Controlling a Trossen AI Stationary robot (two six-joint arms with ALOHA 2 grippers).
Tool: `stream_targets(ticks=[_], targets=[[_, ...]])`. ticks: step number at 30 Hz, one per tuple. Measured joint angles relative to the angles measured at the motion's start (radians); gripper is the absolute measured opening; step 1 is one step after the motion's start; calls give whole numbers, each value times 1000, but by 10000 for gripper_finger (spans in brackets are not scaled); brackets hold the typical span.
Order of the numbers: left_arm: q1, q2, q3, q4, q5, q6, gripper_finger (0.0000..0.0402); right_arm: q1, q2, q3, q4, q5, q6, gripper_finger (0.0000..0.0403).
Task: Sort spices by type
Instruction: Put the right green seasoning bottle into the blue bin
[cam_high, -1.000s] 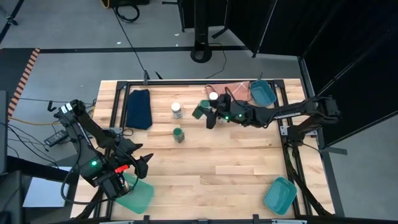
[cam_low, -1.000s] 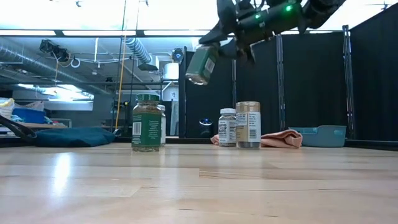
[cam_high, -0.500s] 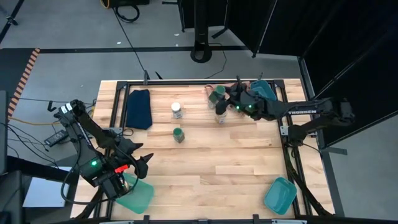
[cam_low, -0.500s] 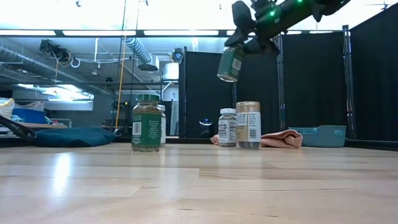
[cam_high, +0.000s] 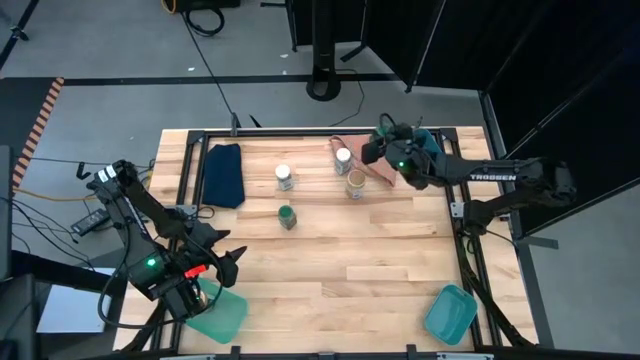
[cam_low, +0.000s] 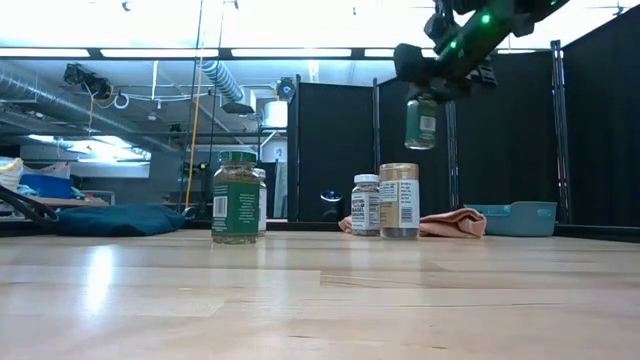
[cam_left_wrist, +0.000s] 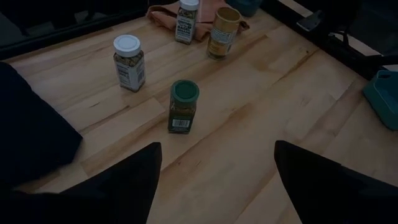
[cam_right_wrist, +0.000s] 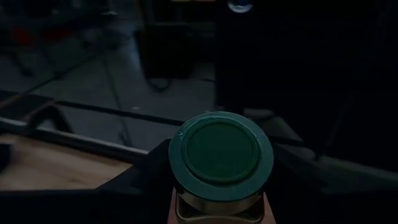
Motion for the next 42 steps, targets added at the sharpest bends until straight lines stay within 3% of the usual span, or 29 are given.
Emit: stream_targets(ticks=[12,27,34,42], targets=[[0,0,0,0,1,0,316,-107,0,1,-325,158,383,209],[0,0,0,0,4,26,316,-281,11,1,-414,165,505,209],[0,0,0,0,4,26,316,-357,83,1,-417,113,514,209],[0,0,0,0,18,72,316,-370,202,1,-381,101,520,209]])
